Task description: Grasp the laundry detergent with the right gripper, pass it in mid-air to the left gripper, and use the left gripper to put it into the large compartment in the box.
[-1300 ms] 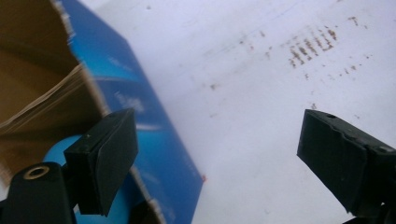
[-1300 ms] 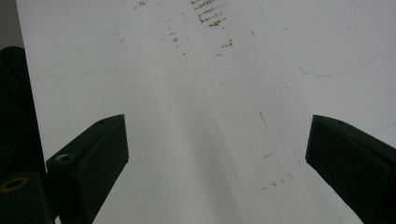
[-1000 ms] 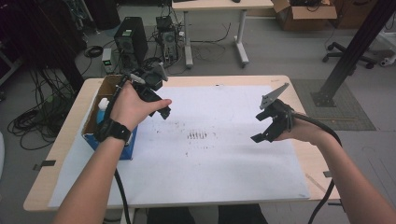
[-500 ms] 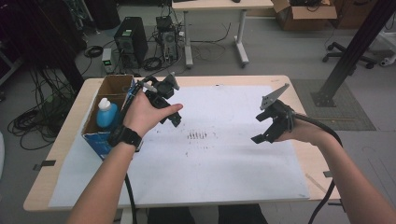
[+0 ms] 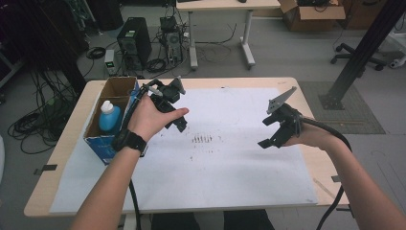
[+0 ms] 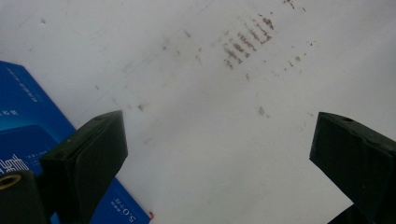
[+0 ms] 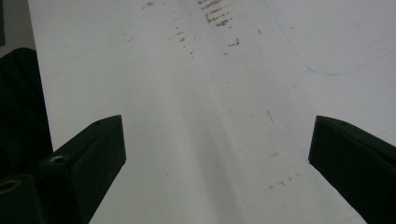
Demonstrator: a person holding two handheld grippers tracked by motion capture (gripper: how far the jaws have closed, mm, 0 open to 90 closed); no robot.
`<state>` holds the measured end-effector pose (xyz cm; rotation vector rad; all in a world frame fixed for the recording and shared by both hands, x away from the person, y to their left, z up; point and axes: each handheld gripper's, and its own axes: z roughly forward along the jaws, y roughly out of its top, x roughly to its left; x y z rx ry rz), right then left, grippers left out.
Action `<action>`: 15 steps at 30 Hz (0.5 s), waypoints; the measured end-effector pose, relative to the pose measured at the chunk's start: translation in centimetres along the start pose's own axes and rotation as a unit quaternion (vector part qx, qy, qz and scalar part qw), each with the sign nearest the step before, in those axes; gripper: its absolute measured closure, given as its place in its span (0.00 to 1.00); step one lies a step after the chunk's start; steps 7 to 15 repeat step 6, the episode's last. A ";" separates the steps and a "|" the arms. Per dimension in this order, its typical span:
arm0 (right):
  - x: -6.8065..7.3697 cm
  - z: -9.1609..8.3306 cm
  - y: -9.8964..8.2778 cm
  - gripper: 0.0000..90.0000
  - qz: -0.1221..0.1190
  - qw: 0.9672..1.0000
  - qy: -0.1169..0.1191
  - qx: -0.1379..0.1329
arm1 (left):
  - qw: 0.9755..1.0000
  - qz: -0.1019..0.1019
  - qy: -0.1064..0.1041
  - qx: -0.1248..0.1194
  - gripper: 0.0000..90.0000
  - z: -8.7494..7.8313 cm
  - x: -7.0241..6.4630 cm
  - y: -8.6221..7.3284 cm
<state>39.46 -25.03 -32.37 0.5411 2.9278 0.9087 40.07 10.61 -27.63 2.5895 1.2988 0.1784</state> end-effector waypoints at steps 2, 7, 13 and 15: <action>0.0 -0.1 -0.1 0.04 0.001 1.000 -0.001 -0.001 | 1.000 0.001 0.000 0.000 0.05 0.0 -0.1 0.0; -0.1 -0.1 -0.2 0.04 0.002 1.000 -0.001 -0.002 | 1.000 0.002 -0.001 0.001 0.05 0.0 -0.2 0.1; -0.1 -0.1 -0.2 0.04 0.002 1.000 -0.001 -0.002 | 1.000 0.002 -0.001 0.001 0.05 0.0 -0.2 0.1; -0.1 -0.1 -0.2 0.04 0.002 1.000 -0.001 -0.002 | 1.000 0.002 -0.001 0.001 0.05 0.0 -0.2 0.1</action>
